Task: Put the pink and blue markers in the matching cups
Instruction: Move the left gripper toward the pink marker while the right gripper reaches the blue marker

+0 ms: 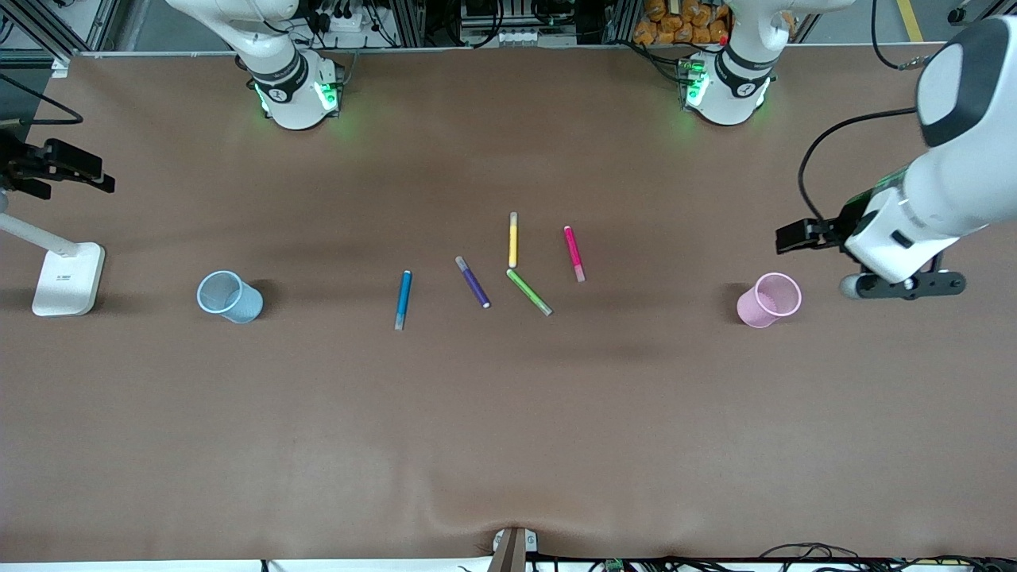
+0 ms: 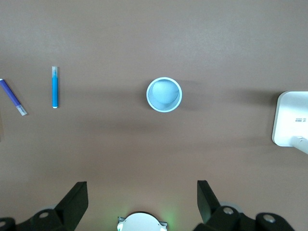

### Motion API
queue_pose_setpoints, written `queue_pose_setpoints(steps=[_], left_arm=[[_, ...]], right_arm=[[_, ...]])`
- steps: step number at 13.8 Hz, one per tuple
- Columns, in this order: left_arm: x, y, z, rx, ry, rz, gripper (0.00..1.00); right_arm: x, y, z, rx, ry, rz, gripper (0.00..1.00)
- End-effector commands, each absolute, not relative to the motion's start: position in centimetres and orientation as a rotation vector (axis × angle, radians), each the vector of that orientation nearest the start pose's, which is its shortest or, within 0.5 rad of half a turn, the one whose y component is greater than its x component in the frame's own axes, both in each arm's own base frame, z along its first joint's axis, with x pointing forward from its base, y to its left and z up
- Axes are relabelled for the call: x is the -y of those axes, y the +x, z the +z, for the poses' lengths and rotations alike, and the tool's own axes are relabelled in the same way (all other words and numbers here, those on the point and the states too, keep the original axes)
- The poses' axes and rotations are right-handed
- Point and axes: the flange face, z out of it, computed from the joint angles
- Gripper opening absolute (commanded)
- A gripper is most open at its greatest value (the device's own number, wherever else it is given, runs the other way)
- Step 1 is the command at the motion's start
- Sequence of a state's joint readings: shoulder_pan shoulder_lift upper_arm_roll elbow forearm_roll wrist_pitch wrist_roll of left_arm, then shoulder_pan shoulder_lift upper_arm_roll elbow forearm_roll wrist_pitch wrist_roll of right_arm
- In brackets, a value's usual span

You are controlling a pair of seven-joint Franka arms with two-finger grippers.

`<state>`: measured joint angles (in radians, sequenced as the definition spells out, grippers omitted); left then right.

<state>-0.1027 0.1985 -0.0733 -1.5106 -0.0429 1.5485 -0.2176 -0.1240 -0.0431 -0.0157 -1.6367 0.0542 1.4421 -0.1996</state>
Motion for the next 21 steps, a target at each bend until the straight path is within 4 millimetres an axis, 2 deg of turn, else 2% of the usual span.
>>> queue_pose_setpoints(steps=[1,4,7,10,12,15,21], left_arm=[[12.0,59.6,53.2,0.086,-3.160,0.269,1.00],[14.0,59.1,51.6,0.094,-3.142,0.272,1.00],[15.3,58.6,48.6,0.117,-3.132,0.275,1.00],[18.2,57.8,46.3,0.066,-3.133,0.285,1.00],[20.8,56.7,43.8,0.090,-3.128,0.269,1.00],[22.5,55.9,40.6,0.152,-3.120,0.259,1.00],[29.6,52.4,35.2,0.208,-3.120,0.209,1.00]], right_arm=[[6.3,52.2,60.8,0.117,-3.047,0.199,1.00],[6.2,52.4,60.5,0.119,-3.046,0.208,1.00],[5.2,52.8,60.4,0.137,-3.050,0.196,1.00],[4.9,53.1,59.9,0.143,-3.048,0.206,1.00],[4.3,53.4,59.7,0.159,-3.049,0.200,1.00],[2.8,54.2,58.8,0.197,-3.050,0.202,1.00],[-3.0,57.6,53.4,0.165,-3.064,0.248,1.00]])
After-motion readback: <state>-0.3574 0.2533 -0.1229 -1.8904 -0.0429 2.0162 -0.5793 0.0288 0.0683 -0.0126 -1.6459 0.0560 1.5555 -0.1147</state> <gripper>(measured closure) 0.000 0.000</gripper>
